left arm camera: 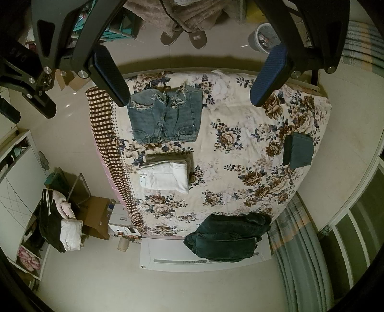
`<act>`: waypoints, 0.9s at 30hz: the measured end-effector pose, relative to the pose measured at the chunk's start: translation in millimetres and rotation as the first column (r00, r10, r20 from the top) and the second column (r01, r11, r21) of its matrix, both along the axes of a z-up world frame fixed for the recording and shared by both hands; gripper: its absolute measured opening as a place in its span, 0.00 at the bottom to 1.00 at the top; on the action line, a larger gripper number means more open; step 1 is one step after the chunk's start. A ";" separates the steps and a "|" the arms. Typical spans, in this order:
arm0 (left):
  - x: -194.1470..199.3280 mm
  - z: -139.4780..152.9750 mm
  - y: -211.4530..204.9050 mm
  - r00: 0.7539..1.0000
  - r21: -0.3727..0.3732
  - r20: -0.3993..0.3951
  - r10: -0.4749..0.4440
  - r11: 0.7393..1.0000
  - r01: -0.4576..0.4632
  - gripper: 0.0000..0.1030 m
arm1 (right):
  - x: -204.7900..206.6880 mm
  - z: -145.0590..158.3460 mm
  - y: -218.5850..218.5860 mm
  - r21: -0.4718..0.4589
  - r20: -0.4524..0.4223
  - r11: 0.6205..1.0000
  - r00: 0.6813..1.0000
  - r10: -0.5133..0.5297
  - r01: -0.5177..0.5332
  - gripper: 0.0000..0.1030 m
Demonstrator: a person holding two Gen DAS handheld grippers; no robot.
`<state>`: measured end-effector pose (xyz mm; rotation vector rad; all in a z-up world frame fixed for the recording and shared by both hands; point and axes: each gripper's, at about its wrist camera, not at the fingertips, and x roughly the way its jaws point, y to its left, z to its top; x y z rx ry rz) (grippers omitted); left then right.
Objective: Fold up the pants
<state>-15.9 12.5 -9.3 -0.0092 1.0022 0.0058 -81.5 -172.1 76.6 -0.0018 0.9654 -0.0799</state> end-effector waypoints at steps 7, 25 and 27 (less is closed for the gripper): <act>0.9 0.4 -1.0 1.000 0.000 -0.001 -0.002 1.000 0.002 1.00 | -0.9 -0.4 0.3 -0.002 0.002 1.000 1.000 0.002 -0.002 1.00; -14.2 8.5 -24.0 1.000 -0.005 -0.007 -0.007 1.000 0.007 1.00 | -7.1 -2.9 -18.9 -0.009 0.002 1.000 1.000 0.000 0.000 1.00; -17.5 8.9 -29.1 1.000 -0.005 -0.008 -0.012 1.000 0.012 1.00 | -7.5 -3.1 -19.8 -0.008 0.001 1.000 1.000 0.000 0.000 1.00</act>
